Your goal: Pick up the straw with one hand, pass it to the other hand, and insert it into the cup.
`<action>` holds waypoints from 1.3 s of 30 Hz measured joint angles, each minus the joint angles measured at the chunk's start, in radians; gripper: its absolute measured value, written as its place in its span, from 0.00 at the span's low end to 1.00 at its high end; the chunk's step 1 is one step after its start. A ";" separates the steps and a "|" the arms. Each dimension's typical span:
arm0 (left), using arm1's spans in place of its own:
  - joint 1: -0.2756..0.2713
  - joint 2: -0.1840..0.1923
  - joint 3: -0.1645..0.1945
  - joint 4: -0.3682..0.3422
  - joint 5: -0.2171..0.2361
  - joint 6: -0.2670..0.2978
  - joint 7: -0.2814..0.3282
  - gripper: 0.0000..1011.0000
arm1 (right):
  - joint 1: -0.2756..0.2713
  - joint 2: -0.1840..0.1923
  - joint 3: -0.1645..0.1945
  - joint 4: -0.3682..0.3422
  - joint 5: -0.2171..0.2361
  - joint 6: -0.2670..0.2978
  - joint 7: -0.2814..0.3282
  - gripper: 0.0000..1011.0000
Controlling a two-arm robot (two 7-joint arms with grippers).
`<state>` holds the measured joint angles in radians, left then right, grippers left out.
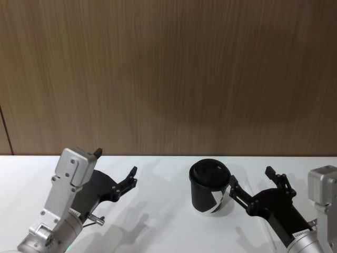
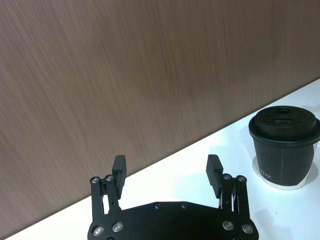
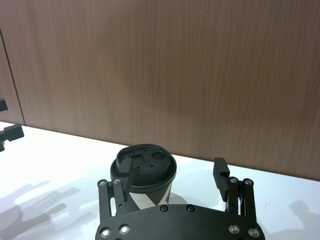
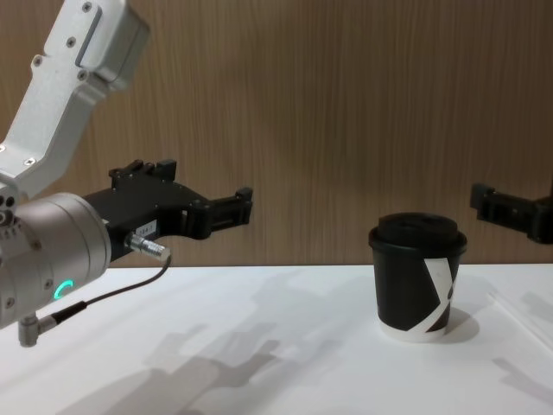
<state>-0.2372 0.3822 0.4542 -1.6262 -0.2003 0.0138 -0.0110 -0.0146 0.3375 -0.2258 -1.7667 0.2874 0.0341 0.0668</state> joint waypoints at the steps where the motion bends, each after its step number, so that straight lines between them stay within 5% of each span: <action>1: 0.000 0.000 0.000 0.000 0.000 0.000 0.000 0.99 | 0.000 0.000 0.000 0.000 0.000 0.000 0.000 0.99; 39: 0.000 0.000 0.000 0.000 0.000 0.000 0.000 0.99 | 0.000 0.000 0.000 0.000 0.000 0.000 0.000 0.99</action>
<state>-0.2372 0.3821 0.4542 -1.6262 -0.2004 0.0138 -0.0110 -0.0146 0.3375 -0.2258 -1.7668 0.2873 0.0341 0.0668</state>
